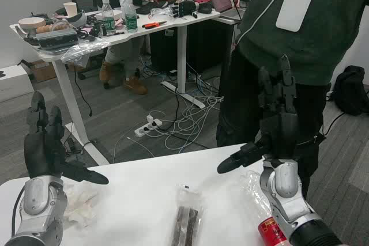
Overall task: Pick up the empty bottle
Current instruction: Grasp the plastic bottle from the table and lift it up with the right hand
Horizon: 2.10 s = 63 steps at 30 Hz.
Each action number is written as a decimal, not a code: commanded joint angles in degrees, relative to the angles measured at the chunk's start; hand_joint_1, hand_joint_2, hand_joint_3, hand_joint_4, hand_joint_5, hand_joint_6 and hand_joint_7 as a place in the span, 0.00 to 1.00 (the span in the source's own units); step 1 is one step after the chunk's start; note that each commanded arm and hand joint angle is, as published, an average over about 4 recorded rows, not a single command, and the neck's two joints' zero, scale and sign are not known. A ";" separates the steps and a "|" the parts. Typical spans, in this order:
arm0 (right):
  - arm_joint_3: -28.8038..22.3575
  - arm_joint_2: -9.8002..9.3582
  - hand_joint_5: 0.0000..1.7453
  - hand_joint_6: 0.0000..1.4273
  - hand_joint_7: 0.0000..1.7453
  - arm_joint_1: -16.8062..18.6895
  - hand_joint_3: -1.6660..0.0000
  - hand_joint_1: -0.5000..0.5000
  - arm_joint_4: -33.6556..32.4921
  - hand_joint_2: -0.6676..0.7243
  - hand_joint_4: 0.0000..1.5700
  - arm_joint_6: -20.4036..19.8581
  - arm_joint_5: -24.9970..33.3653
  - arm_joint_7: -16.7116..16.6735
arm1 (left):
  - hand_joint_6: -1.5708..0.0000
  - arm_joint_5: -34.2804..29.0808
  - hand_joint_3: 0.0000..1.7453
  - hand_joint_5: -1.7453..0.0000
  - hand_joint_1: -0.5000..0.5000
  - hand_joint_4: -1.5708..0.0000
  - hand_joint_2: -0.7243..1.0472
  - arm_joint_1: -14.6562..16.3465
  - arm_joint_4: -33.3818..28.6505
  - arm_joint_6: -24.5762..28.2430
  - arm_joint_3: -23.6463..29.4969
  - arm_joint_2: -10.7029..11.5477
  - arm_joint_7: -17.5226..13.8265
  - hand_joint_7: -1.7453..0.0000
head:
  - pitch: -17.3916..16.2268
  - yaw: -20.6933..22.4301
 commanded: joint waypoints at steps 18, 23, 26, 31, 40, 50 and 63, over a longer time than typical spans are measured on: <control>1.69 -5.42 0.00 0.00 0.00 -6.84 1.00 0.17 -7.29 0.77 0.00 12.07 1.66 5.56 | 1.00 6.03 0.00 1.00 0.00 1.00 0.05 7.96 -19.62 -7.63 2.11 -1.02 5.82 1.00 | -5.02 -0.43; 0.68 -5.20 0.00 0.00 0.00 -6.09 1.00 0.19 -10.70 0.65 0.00 16.13 1.31 7.80 | 1.00 5.84 0.00 1.00 0.00 1.00 0.05 7.87 -18.87 -7.61 2.29 -1.02 5.82 1.00 | -7.46 -1.91; -1.61 -4.98 0.00 0.00 0.00 -4.03 1.00 0.21 -14.68 0.59 0.00 20.59 0.47 8.33 | 1.00 5.77 0.00 1.00 0.00 1.00 0.05 7.70 -18.04 -7.59 2.73 -1.02 5.82 1.00 | -9.71 -3.42; -7.45 -4.03 0.00 0.00 0.00 2.76 1.00 0.21 -26.41 0.59 0.00 32.59 -3.57 8.57 | 1.00 5.51 0.00 1.00 0.00 1.00 0.05 7.06 -15.60 -7.56 3.39 -1.02 5.82 1.00 | -14.63 -7.82; -15.19 4.03 0.00 0.00 0.00 18.08 1.00 0.21 -42.10 0.43 0.00 50.48 -11.57 9.69 | 1.00 3.93 0.00 1.00 0.00 1.00 0.05 4.66 -10.65 -5.96 5.85 0.03 4.76 1.00 | -18.69 -17.32; -14.26 18.00 0.00 0.00 0.00 29.51 0.95 0.23 -42.23 0.40 0.00 50.41 -20.44 8.24 | 1.00 2.48 0.00 1.00 0.00 0.98 0.03 -1.27 -1.42 -2.75 5.98 3.99 4.52 1.00 | -18.57 -16.95; -10.64 30.09 0.00 0.00 0.00 39.88 0.95 0.23 -42.23 0.36 0.00 52.48 -30.71 3.69 | 1.00 2.30 0.00 1.00 0.00 0.98 0.00 -5.40 4.49 1.25 5.48 6.54 4.41 1.00 | -20.34 -25.67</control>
